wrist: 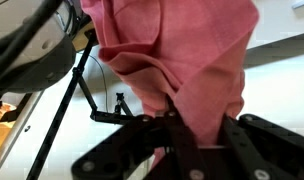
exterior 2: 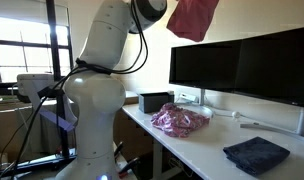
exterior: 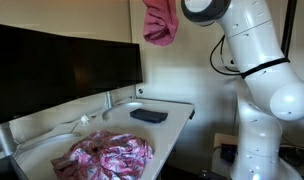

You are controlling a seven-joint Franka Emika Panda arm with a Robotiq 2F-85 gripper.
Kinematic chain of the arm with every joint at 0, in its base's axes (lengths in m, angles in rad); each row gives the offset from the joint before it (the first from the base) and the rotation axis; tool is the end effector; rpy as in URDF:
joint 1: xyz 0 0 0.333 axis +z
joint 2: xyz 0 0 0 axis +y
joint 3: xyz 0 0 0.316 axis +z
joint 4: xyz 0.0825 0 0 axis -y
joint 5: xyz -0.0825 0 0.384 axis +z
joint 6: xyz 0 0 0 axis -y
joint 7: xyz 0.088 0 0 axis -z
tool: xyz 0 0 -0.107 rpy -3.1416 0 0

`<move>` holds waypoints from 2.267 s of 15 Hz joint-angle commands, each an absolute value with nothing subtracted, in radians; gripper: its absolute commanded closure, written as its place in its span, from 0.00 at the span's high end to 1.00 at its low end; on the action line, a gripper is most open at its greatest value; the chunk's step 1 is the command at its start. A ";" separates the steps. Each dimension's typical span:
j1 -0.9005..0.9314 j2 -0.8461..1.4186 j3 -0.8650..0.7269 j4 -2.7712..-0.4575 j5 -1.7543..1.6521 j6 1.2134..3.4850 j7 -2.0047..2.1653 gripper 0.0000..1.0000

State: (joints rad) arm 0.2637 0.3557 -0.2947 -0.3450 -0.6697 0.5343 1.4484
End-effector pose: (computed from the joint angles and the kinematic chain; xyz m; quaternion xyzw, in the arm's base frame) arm 0.4118 -0.0336 0.8566 0.5112 -0.8244 0.1113 0.2159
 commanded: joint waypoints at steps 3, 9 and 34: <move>0.227 0.348 -0.278 -0.345 -0.709 0.532 1.404 0.22; 0.219 0.344 -0.278 -0.345 -0.709 0.532 1.397 0.07; 0.173 0.518 -0.284 -0.350 -0.691 0.548 1.411 0.07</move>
State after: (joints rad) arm 0.1808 0.5011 -0.2864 -0.3499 -0.6963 0.5383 1.3995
